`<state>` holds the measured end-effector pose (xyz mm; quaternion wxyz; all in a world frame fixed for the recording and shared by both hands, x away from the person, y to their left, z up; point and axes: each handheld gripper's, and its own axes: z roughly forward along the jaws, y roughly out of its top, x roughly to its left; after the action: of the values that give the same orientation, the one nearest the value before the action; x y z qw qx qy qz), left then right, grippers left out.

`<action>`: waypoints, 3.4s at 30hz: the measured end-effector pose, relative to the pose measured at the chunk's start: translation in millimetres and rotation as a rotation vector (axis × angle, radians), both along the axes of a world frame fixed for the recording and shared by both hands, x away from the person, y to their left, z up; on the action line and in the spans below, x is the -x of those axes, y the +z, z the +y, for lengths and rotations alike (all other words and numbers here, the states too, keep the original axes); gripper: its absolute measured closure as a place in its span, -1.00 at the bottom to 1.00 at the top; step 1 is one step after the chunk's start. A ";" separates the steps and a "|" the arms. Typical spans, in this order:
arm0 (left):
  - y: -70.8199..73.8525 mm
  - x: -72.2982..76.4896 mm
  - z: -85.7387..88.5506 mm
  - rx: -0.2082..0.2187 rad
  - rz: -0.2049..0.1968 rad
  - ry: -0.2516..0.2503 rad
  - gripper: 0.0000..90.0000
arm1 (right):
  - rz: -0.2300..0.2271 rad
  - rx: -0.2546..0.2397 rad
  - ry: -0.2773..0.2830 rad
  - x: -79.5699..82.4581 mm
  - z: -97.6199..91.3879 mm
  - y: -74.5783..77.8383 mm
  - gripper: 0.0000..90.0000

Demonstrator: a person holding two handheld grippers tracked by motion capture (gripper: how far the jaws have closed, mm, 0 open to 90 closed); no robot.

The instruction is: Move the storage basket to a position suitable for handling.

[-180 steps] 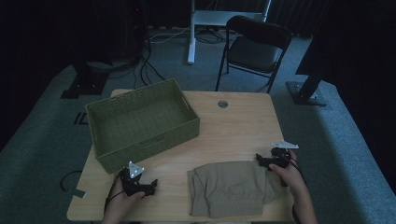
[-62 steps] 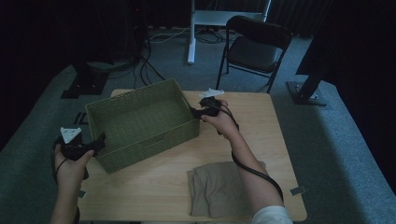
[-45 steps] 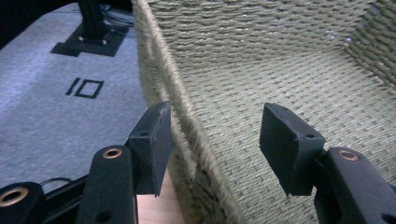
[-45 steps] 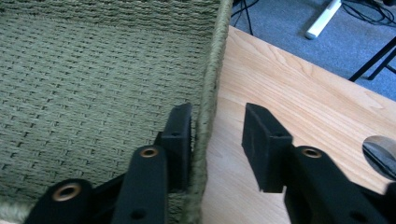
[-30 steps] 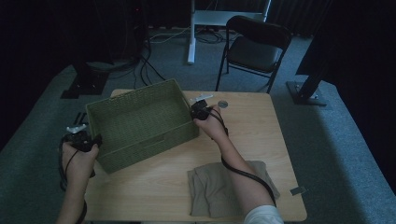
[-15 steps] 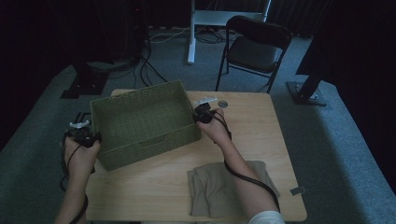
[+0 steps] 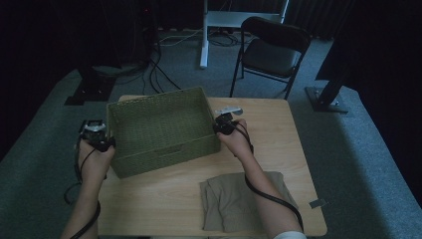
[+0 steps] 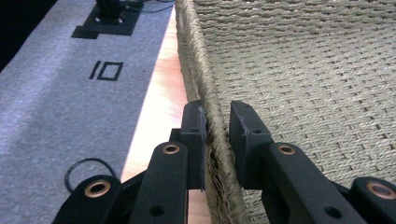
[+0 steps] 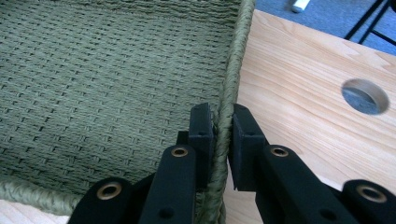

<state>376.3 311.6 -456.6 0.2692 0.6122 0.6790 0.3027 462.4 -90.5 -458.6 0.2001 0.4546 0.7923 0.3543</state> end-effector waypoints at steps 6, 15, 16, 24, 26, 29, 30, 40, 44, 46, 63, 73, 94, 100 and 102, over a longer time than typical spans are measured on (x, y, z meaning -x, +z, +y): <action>-0.3 -7.4 -11.2 -0.002 -0.002 -0.027 0.74 | 0.000 -0.003 -0.035 6.1 -13.2 -0.2 0.80; -1.2 -12.0 -21.7 -0.003 -0.010 -0.066 0.75 | 0.000 -0.022 -0.067 18.8 -29.7 -1.3 0.79; -1.4 -12.6 -22.1 0.000 -0.015 -0.073 0.74 | 0.001 -0.025 -0.070 20.3 -31.2 -1.4 0.79; -4.4 -16.3 -28.9 -0.026 -0.037 -0.115 0.74 | -0.005 -0.031 -0.096 34.8 -39.8 -2.4 0.78; -4.7 -16.9 -30.9 -0.036 -0.036 -0.127 0.74 | -0.010 -0.030 -0.103 39.0 -41.9 -2.9 0.77; -5.1 -17.7 -33.2 -0.034 -0.041 -0.135 0.74 | -0.006 -0.046 -0.113 44.2 -45.8 -3.5 0.77; -5.4 -18.0 -33.7 -0.034 -0.043 -0.138 0.74 | -0.005 -0.053 -0.117 45.8 -47.0 -3.7 0.77; -9.0 -24.3 -41.5 -0.072 -0.068 -0.162 0.75 | -0.036 -0.067 -0.137 66.8 -53.0 -7.6 0.74; -9.6 -25.3 -43.8 -0.080 -0.073 -0.178 0.75 | -0.033 -0.075 -0.149 74.0 -55.1 -7.8 0.73; -10.4 -25.5 -44.3 -0.089 -0.076 -0.186 0.75 | -0.031 -0.096 -0.152 78.2 -57.4 -8.7 0.72; -10.5 -29.3 -42.3 0.015 -0.092 -0.214 0.29 | -0.004 -0.187 -0.145 75.3 -65.3 -4.0 0.23; 5.2 -43.2 -37.3 0.074 -0.084 -0.203 -0.04 | -0.046 -0.222 -0.216 33.8 -55.9 10.1 -0.18; -17.6 -53.7 -39.8 -0.022 0.077 -0.229 0.74 | 0.001 -0.051 -0.318 14.3 -42.7 -7.4 0.69; -17.6 -53.9 -43.3 -0.016 0.075 -0.232 0.76 | -0.008 -0.028 -0.321 13.5 -44.7 -7.4 0.71; -17.8 -54.0 -45.7 -0.008 0.075 -0.233 0.77 | -0.008 -0.032 -0.322 13.2 -47.2 -7.4 0.71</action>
<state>430.3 266.0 -474.3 0.2744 0.6991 0.6116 0.2490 449.2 -137.7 -466.0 0.2501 0.5773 0.7028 0.3319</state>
